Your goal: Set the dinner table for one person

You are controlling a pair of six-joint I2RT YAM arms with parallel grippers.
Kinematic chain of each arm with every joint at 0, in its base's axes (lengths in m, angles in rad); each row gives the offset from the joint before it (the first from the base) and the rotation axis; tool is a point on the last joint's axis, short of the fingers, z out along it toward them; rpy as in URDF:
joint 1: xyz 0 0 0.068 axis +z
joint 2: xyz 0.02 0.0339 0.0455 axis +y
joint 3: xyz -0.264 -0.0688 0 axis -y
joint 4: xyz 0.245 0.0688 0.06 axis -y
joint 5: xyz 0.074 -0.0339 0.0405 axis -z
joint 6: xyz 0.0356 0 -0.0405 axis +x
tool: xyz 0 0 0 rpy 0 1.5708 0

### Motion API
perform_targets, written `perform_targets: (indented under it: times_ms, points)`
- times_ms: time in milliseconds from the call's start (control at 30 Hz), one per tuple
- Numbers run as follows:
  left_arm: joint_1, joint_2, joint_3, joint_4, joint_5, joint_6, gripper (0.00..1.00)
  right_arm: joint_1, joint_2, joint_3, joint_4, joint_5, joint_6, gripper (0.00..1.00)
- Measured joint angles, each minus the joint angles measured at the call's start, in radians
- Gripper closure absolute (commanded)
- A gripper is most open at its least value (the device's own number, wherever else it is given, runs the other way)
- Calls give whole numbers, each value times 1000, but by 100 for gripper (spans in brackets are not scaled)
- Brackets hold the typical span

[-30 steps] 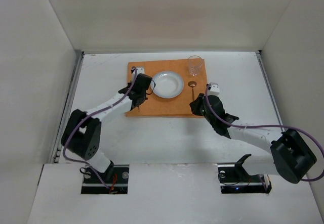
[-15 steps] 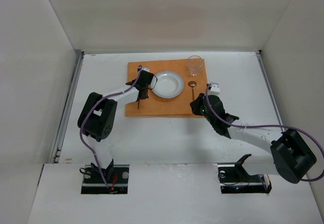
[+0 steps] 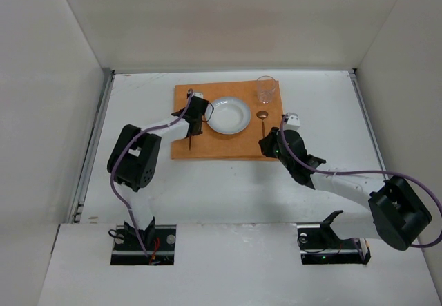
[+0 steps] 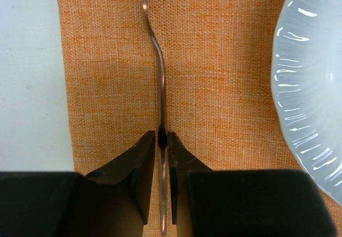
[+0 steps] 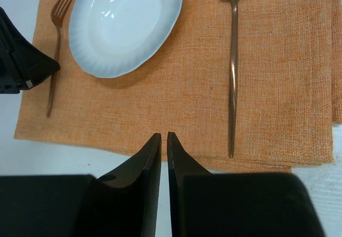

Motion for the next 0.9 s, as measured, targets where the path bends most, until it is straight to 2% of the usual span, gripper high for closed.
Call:
perform_targets:
  times_ms: [67, 367, 467, 600, 733, 900]
  points:
    - [4, 6, 0, 0, 0, -2, 82, 0, 0, 0, 0, 0, 0, 80]
    - [-1, -33, -22, 1, -19, -18, 58, 0, 0, -1, 3, 0, 3, 66]
    - [-17, -144, -61, -3, -48, -32, 54, -3, -2, -3, 4, 0, 3, 60]
    - [-35, -366, -126, 24, -82, -80, 48, -6, -13, -17, 14, 4, 3, 54]
    - [-11, -583, -232, 64, -101, -168, 43, -11, -29, -34, 26, 13, 6, 40]
    - [53, -742, -417, 64, -114, -285, 41, -12, -66, -60, 47, 39, 8, 38]
